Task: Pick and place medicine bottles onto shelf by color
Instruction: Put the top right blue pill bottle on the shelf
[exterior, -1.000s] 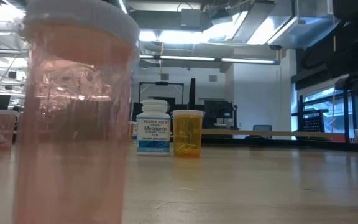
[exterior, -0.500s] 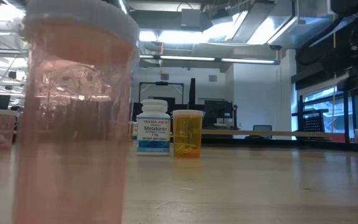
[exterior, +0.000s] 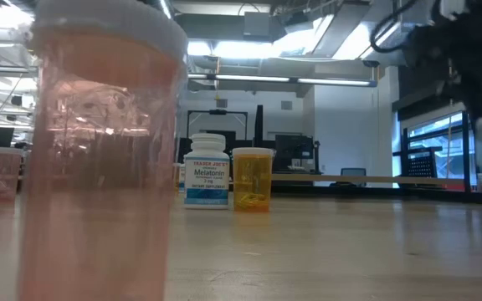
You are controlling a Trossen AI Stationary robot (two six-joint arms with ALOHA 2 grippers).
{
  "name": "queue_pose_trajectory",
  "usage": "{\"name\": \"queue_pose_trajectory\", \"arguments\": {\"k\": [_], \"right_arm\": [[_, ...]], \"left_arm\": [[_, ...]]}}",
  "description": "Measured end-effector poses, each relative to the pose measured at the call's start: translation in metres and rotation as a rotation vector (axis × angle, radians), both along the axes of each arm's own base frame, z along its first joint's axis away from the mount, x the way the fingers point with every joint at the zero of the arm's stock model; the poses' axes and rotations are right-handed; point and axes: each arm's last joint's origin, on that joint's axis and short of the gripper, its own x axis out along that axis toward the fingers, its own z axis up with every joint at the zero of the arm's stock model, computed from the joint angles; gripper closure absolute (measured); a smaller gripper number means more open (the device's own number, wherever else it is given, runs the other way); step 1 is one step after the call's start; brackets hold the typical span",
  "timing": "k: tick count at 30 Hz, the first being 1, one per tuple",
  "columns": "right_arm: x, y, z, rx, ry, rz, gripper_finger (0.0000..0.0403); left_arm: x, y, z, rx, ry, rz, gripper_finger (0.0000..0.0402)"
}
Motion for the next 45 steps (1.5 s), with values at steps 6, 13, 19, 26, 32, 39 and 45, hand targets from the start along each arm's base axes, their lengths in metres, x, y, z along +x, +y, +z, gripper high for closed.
{"name": "queue_pose_trajectory", "arguments": {"k": [6,13,19,26,32,39,45], "right_arm": [[0.013,-0.013,0.025,0.016,-0.047,-0.101,0.0274],[0.025,-0.036,0.059,0.001,-0.098,-0.216,0.0274],[0.028,-0.067,0.085,-0.002,-0.111,-0.359,0.0274],[0.023,-0.115,0.104,-0.020,-0.105,-0.555,0.0274],[0.015,-0.154,0.118,-0.047,-0.155,-0.669,0.0274],[-0.003,-0.199,0.120,-0.088,-0.150,-0.866,0.0274],[-0.014,-0.230,0.112,-0.113,-0.110,-1.056,0.0274]], "left_arm": [[0.000,0.000,0.000,-0.002,-0.001,0.001,0.0113],[0.000,0.000,0.000,-0.002,-0.001,0.002,0.0113],[0.001,0.000,0.001,-0.007,-0.015,0.002,0.0113],[0.004,0.011,0.003,-0.007,-0.039,0.077,0.0113],[0.006,0.028,0.003,-0.020,-0.053,0.187,0.0113],[0.007,0.045,0.003,-0.018,-0.053,0.276,0.0113],[0.007,0.058,0.003,-0.017,-0.054,0.346,0.0113]]}}
